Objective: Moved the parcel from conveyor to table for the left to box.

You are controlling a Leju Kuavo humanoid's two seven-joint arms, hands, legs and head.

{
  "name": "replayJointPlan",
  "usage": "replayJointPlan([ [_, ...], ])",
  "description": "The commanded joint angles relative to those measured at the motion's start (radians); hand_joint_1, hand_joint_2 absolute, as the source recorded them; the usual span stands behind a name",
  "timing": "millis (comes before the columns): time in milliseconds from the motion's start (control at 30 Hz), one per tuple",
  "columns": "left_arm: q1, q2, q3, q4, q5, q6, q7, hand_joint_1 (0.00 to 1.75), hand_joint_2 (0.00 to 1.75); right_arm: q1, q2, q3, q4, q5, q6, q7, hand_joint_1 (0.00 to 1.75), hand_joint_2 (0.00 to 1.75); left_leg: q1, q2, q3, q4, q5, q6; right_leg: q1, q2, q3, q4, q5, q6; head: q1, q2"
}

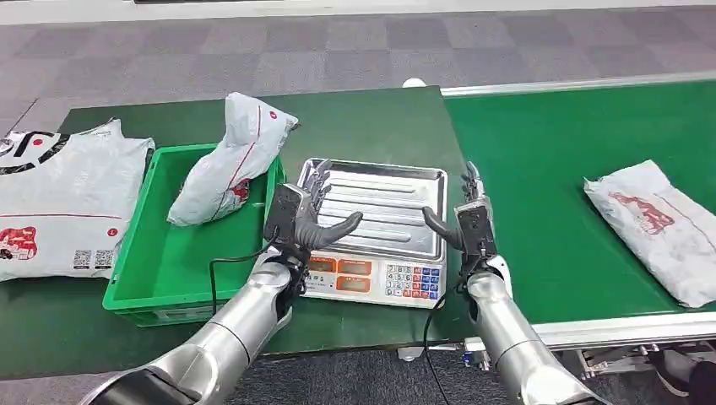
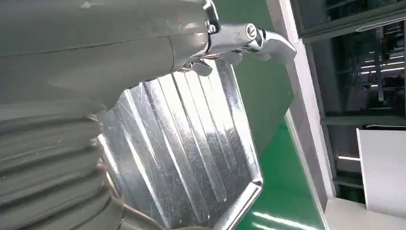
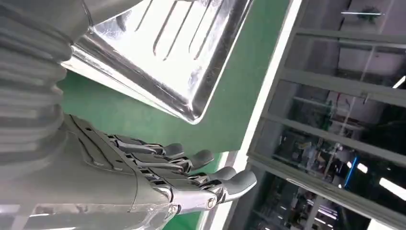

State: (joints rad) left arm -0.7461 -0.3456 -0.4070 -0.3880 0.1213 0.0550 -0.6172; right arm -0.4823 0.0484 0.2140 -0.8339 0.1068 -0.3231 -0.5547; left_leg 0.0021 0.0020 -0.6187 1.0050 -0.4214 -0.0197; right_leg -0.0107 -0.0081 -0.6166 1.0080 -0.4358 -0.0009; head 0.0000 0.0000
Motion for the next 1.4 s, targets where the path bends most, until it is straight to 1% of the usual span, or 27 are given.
replayJointPlan([
  [33,-0.036,0.013,-0.032,0.054,-0.008,-0.014,0.007,0.00,1.75,0.001,-0.007,0.042,-0.010,0.003,-0.008,0.016,0.00,1.75,0.001,0.001,0.004,-0.001,-0.001,0.000,0.001,0.001,0.004,-0.002,0.000,0.000,0.000,0.000],
  [200,-0.033,0.014,-0.032,0.052,-0.009,-0.015,0.006,0.00,1.75,0.008,-0.008,0.041,-0.013,0.003,-0.009,0.013,0.00,1.75,0.000,0.001,0.002,-0.001,-0.001,0.000,0.000,0.001,0.002,-0.001,0.000,0.000,0.000,0.000],
  [233,-0.031,0.014,-0.033,0.052,-0.009,-0.014,0.005,0.00,1.75,0.011,-0.007,0.042,-0.015,0.003,-0.009,0.013,0.00,1.75,0.001,0.001,0.004,-0.001,-0.001,0.000,0.001,0.002,0.004,-0.002,0.000,0.000,0.000,0.000],
  [400,-0.022,0.016,-0.032,0.048,-0.013,-0.013,0.000,0.00,1.75,0.021,-0.008,0.043,-0.017,0.006,-0.011,0.013,0.00,1.75,0.001,0.001,0.004,-0.001,-0.001,0.000,0.001,0.002,0.004,-0.002,0.000,0.000,0.000,0.000],
  [433,-0.021,0.016,-0.031,0.047,-0.014,-0.013,-0.001,0.00,1.75,0.020,-0.008,0.043,-0.015,0.005,-0.014,0.011,0.00,1.75,0.000,0.001,0.002,-0.001,-0.001,0.000,0.000,0.001,0.002,-0.001,0.000,0.000,0.000,0.000],
  [467,-0.020,0.016,-0.029,0.047,-0.016,-0.012,-0.002,0.00,1.75,0.019,-0.008,0.042,-0.013,0.002,-0.013,0.009,0.00,1.75,0.000,0.001,0.004,-0.001,-0.001,0.000,0.000,0.002,0.004,-0.002,0.000,0.000,0.000,0.000],
  [500,-0.020,0.016,-0.029,0.047,-0.016,-0.012,-0.002,0.00,1.75,0.019,-0.008,0.042,-0.013,0.002,-0.013,0.009,0.00,1.75,0.000,0.001,0.002,-0.001,-0.001,0.000,0.000,0.001,0.002,-0.001,0.000,0.000,0.000,0.000],
  [533,-0.020,0.016,-0.029,0.047,-0.016,-0.012,-0.002,0.00,1.75,0.019,-0.008,0.042,-0.013,0.002,-0.013,0.009,0.00,1.75,0.000,0.001,0.004,-0.002,-0.001,0.000,0.000,0.002,0.004,-0.002,0.000,0.000,0.000,0.000],
  [567,-0.021,0.016,-0.028,0.047,-0.016,-0.012,-0.002,0.00,1.75,0.019,-0.008,0.041,-0.013,0.002,-0.014,0.009,0.00,1.75,0.000,0.001,0.002,-0.001,-0.001,0.000,0.000,0.001,0.002,-0.001,0.000,0.000,0.000,0.000],
  [600,-0.020,0.016,-0.026,0.047,-0.016,-0.013,-0.002,0.00,1.75,0.018,-0.008,0.041,-0.013,0.001,-0.015,0.009,0.00,1.75,0.001,0.001,0.004,-0.001,-0.001,0.000,0.001,0.002,0.004,-0.002,0.000,0.000,0.000,0.000],
  [633,-0.020,0.016,-0.026,0.046,-0.017,-0.013,-0.002,0.00,1.75,0.019,-0.007,0.040,-0.013,-0.001,-0.014,0.010,0.00,1.75,0.000,0.001,0.002,-0.001,-0.001,0.000,0.000,0.001,0.002,-0.001,0.000,0.000,0.000,0.000],
  [667,-0.020,0.016,-0.024,0.046,-0.018,-0.014,-0.002,0.00,1.75,0.020,-0.007,0.039,-0.014,-0.004,-0.014,0.009,0.00,1.75,0.001,0.001,0.004,-0.001,-0.001,0.000,0.001,0.002,0.004,-0.002,0.000,0.000,0.000,0.000],
  [700,-0.019,0.016,-0.023,0.046,-0.019,-0.013,-0.003,0.00,1.75,0.022,-0.007,0.038,-0.014,-0.004,-0.015,0.009,0.00,1.75,0.000,0.001,0.002,-0.001,-0.001,0.000,0.000,0.002,0.002,-0.001,0.000,0.000,0.000,0.000],
  [767,-0.019,0.015,-0.022,0.047,-0.020,-0.014,-0.002,0.00,1.75,0.025,-0.003,0.037,-0.017,-0.003,-0.020,0.010,0.00,1.75,0.001,0.002,0.004,-0.002,-0.001,0.000,0.001,0.002,0.004,-0.003,0.000,0.000,0.000,0.000],
  [933,-0.019,0.016,-0.021,0.049,-0.021,-0.014,-0.003,0.00,1.75,0.027,0.001,0.034,-0.022,0.006,-0.033,0.015,0.00,1.75,0.000,0.001,0.002,-0.001,-0.001,0.000,0.000,0.001,0.001,-0.001,0.000,0.000,0.000,0.000],
  [1067,-0.018,0.010,-0.011,0.048,-0.016,-0.019,-0.008,0.00,1.75,0.020,-0.008,0.026,0.003,0.053,-0.089,0.025,0.00,1.75,0.000,0.001,0.002,-0.001,-0.001,0.000,0.000,0.001,0.002,-0.001,0.000,0.000,0.000,0.000],
  [1100,-0.018,0.010,-0.011,0.048,-0.016,-0.019,-0.008,0.00,1.75,0.020,-0.011,0.025,0.005,0.052,-0.087,0.025,0.00,1.75,0.001,0.001,0.004,-0.002,-0.001,0.000,0.001,0.002,0.004,-0.002,0.000,0.000,0.000,0.000],
  [1133,-0.018,0.010,-0.011,0.048,-0.016,-0.019,-0.008,0.00,1.75,0.020,-0.011,0.025,0.005,0.052,-0.087,0.025,0.00,1.75,0.000,0.001,0.002,-0.001,-0.001,0.000,0.000,0.001,0.002,-0.001,0.000,0.000,0.000,0.000],
  [1400,-0.018,0.010,-0.011,0.048,-0.016,-0.019,-0.008,0.00,1.75,0.020,-0.011,0.025,0.005,0.052,-0.087,0.025,0.00,1.75,0.001,0.001,0.004,-0.002,-0.001,0.000,0.001,0.002,0.004,-0.003,0.000,0.000,0.000,0.000],
])
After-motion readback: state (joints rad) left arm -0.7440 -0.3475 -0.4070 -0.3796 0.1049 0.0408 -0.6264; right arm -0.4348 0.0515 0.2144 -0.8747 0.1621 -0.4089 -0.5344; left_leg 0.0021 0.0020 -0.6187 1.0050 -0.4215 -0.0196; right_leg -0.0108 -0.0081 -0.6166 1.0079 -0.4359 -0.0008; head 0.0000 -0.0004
